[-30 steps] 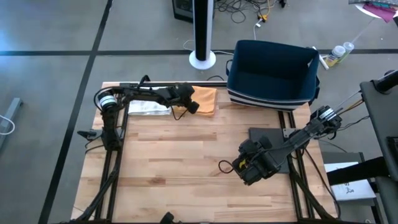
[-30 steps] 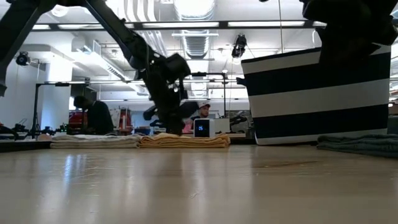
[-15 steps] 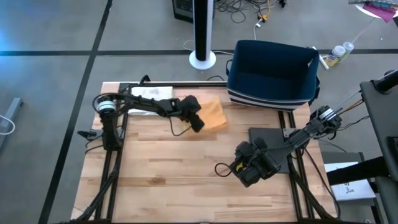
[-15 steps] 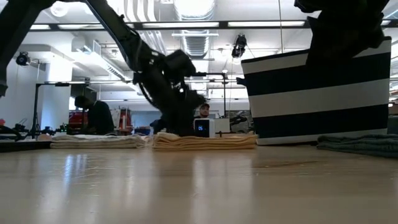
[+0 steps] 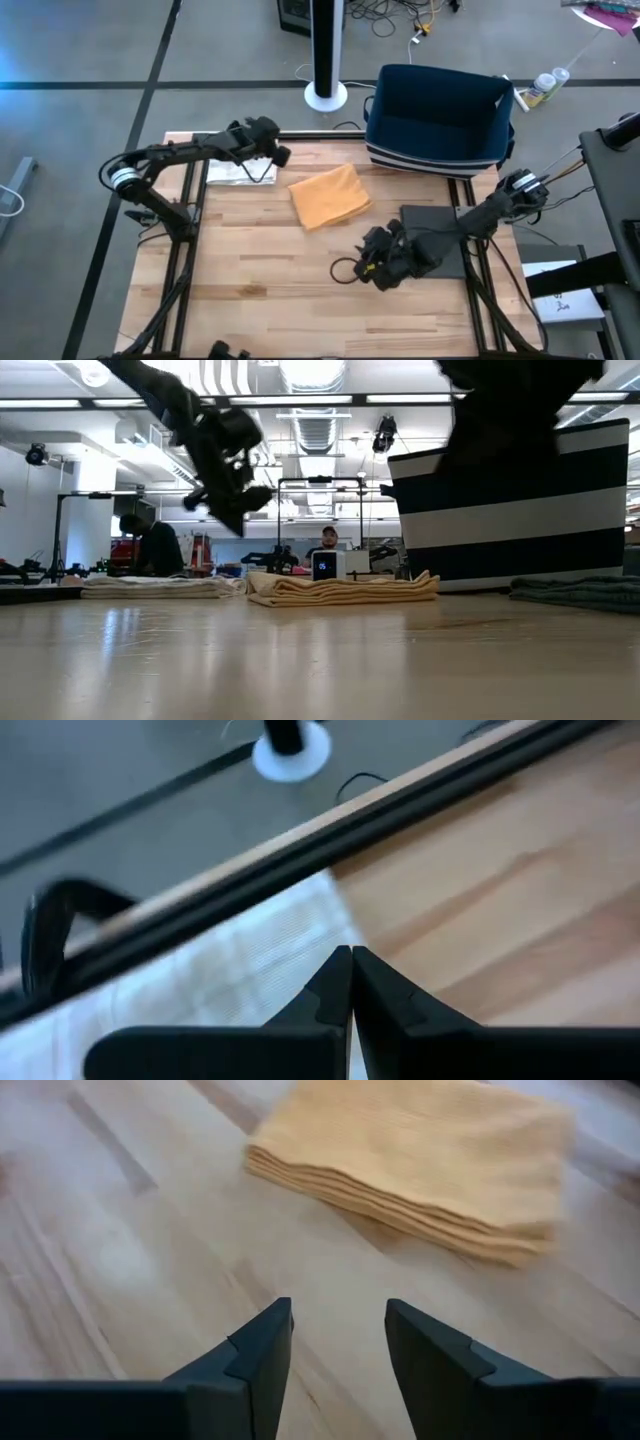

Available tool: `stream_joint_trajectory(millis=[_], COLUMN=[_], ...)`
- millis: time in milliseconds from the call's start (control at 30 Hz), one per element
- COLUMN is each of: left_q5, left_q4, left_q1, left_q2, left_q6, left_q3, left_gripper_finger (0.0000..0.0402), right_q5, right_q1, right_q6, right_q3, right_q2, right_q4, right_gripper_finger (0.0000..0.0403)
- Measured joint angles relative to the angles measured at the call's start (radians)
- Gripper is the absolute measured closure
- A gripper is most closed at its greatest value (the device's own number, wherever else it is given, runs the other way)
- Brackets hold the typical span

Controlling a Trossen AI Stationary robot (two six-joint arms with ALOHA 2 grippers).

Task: Fold towel
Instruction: Stack the yellow towel on the white towel

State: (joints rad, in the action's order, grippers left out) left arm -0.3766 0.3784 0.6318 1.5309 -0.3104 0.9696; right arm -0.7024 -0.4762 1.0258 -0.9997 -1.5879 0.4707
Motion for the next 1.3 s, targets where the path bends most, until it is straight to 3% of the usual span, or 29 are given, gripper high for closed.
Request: stream_joint_trajectory(millis=[100, 300, 533, 633, 800, 1033, 1167, 1300], left_q5=[0.001, 0.042, 0.109, 0.119, 0.133, 0.049, 0.045, 0.046], left_q4=[-0.086, -0.282, -0.36, -0.443, -0.594, -0.583, -0.57, -0.541], left_q1=[0.043, 0.043, -0.03, -0.118, -0.341, -0.632, -0.75, -0.86], left_q2=[0.0, 0.006, -0.001, -0.005, -0.004, 0.003, 0.006, 0.008], left_q6=[-0.031, -0.056, -0.057, -0.083, -0.154, -0.266, -0.278, -0.215], left_q3=[-0.106, -0.292, -0.42, -0.482, -0.555, -0.543, -0.52, -0.497], left_gripper_finger=[0.0401, 0.0401, 0.0401, 0.0401, 0.0401, 0.0401, 0.0401, 0.0401], right_q5=[0.031, 0.043, 0.264, 0.259, 0.245, 0.209, 0.344, 0.441], right_q1=[0.059, 0.221, 0.387, 0.406, 0.435, 0.466, 0.47, 0.397], right_q6=[-0.125, -0.272, -0.411, -0.45, -0.468, -0.572, -0.566, -0.545], right_q3=[0.055, 0.072, 0.062, 0.058, 0.043, 0.02, 0.028, 0.043], right_q2=[0.0, -0.013, -0.116, -0.152, -0.199, -0.265, -0.303, -0.303], right_q4=[-0.165, -0.275, -0.316, -0.343, -0.387, -0.435, -0.416, -0.369], right_gripper_finger=[0.0263, 0.0308, 0.0374, 0.0397, 0.0396, 0.0401, 0.0402, 0.0402])
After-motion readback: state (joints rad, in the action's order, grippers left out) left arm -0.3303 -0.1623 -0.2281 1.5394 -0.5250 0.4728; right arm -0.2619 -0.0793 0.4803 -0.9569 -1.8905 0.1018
